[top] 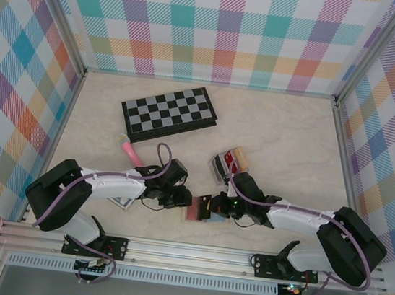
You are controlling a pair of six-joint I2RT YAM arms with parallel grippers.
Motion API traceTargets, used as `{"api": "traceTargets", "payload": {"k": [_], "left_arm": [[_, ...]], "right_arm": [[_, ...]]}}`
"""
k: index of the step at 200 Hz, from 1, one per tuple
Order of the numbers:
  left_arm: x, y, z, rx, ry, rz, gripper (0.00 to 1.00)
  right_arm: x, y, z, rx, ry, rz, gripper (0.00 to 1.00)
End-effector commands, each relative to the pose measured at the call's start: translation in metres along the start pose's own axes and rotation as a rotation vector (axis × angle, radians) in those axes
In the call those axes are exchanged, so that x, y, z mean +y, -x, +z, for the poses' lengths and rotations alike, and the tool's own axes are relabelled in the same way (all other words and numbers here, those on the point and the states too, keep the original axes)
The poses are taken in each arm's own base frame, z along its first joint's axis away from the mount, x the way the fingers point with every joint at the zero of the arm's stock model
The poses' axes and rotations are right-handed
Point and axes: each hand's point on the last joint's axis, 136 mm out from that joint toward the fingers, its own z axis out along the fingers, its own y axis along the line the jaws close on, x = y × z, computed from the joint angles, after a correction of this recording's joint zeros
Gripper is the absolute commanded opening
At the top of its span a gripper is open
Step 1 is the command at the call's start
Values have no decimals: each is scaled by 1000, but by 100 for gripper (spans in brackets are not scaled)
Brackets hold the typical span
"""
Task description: Put the credit cards into the card holder
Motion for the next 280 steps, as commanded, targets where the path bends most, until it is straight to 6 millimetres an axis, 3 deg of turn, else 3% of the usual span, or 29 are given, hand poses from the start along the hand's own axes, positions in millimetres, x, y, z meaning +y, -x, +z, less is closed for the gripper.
{"api": "traceTargets", "payload": {"k": [1, 52, 113, 131, 159, 183, 234, 280], "left_arm": [[0, -4, 2, 7, 1, 7, 33], [1, -4, 0, 1, 2, 6, 33], [5, -4, -2, -6, 14, 5, 32], [4, -5, -1, -3, 11, 4, 31], [2, -4, 0, 0, 2, 5, 31], [1, -5, 1, 3, -3, 3, 31], [0, -4, 0, -4, -10, -1, 30], [2, -3, -3, -20, -7, -13, 31]], "right_arm": [[-6, -8, 7, 40, -19, 25, 8], [5, -5, 16, 64, -39, 1, 11], [-10, -4, -2, 58, -188, -16, 31], [-8, -5, -3, 69, -187, -21, 30], [-1, -5, 6, 91, -147, -13, 16], [8, -3, 14, 106, -106, -9, 11], [34, -2, 25, 120, -49, -28, 11], [34, -3, 28, 131, -62, -20, 14]]}}
